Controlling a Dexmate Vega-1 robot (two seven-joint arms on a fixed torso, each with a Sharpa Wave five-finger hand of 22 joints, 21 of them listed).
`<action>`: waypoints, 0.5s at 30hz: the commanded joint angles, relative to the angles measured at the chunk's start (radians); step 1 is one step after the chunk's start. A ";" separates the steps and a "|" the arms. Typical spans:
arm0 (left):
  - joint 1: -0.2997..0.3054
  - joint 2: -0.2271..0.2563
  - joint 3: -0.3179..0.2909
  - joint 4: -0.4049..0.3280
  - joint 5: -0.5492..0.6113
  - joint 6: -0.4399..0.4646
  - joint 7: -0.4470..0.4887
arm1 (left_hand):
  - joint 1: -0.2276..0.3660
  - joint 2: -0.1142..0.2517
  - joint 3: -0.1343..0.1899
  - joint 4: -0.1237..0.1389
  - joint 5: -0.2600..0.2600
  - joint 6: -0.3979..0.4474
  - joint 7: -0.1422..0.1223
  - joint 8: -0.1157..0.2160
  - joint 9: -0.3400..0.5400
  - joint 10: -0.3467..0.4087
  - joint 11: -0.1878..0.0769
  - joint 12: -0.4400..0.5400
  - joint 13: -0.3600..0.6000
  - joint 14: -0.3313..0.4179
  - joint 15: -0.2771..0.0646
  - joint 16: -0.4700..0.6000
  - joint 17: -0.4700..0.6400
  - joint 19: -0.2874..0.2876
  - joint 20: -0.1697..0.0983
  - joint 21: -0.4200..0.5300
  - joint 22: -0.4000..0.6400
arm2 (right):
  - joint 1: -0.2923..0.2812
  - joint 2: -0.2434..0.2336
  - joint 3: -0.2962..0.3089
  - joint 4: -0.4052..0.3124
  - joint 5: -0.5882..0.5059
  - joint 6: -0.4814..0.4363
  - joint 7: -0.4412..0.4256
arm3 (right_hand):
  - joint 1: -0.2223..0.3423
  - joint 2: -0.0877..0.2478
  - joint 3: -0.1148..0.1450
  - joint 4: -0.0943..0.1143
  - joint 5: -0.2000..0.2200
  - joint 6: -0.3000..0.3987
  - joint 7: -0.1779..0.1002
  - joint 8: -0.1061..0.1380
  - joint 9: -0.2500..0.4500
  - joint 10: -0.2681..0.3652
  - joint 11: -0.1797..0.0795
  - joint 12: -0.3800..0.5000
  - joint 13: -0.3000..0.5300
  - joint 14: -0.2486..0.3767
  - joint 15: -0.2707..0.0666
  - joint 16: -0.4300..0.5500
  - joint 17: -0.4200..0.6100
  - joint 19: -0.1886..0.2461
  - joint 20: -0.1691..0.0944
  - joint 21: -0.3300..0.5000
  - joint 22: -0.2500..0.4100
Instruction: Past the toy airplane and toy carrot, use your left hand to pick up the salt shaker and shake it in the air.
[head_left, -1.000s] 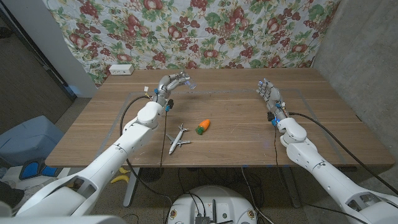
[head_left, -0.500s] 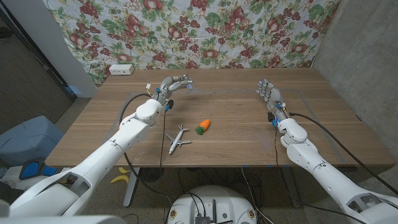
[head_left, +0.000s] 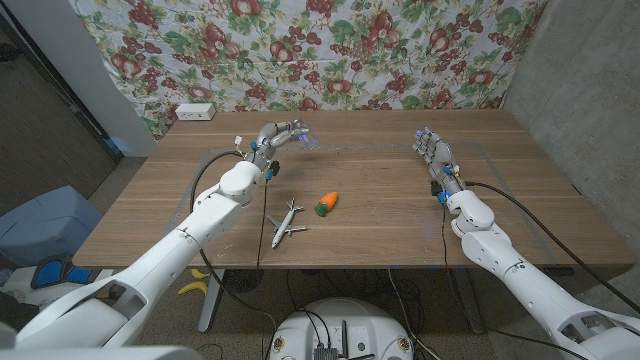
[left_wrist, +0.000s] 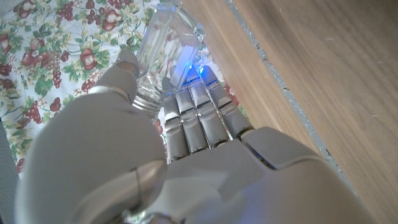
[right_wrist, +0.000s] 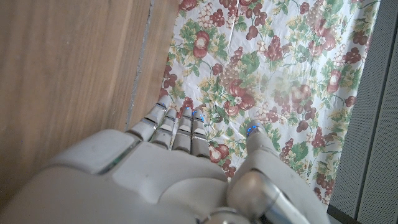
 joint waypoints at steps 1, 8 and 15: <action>0.038 -0.100 -0.031 0.089 0.059 -0.224 0.130 | 0.157 0.161 0.003 0.006 0.006 0.202 -0.078 0.009 0.002 0.197 -0.191 0.004 0.001 0.000 -0.136 0.001 0.002 0.001 -0.084 0.007 0.003 | -0.001 0.000 0.002 0.000 0.001 0.000 -0.003 | -0.004 0.006 -0.004 0.000 0.002 0.009 0.002 0.004 0.001 0.004 -0.001 -0.003 -0.001 0.006 0.000 -0.001 -0.001 0.009 0.001 -0.003 0.003; 0.045 -0.131 -0.041 0.117 0.082 -0.280 0.167 | 0.157 0.161 0.001 0.007 0.006 0.202 -0.082 0.009 0.002 0.196 -0.191 0.003 0.001 0.003 -0.137 0.003 0.002 0.002 -0.085 0.009 0.003 | 0.003 0.002 0.001 0.005 0.001 0.001 -0.001 | -0.004 0.006 -0.004 0.000 0.002 0.008 0.003 0.004 0.001 0.006 0.002 -0.002 -0.001 0.004 0.000 -0.002 -0.001 0.010 0.001 -0.008 0.003; 0.049 -0.138 -0.046 0.120 0.089 -0.290 0.172 | 0.157 0.160 0.000 0.007 0.006 0.200 -0.081 0.008 0.002 0.195 -0.191 0.003 0.001 0.006 -0.137 0.004 0.003 0.004 -0.086 0.011 0.003 | 0.001 0.000 0.001 0.001 -0.001 0.001 -0.003 | -0.004 0.006 -0.005 0.000 0.002 0.008 0.002 0.004 0.001 0.005 0.000 -0.002 -0.001 0.005 0.001 -0.002 -0.001 0.011 0.001 -0.011 0.003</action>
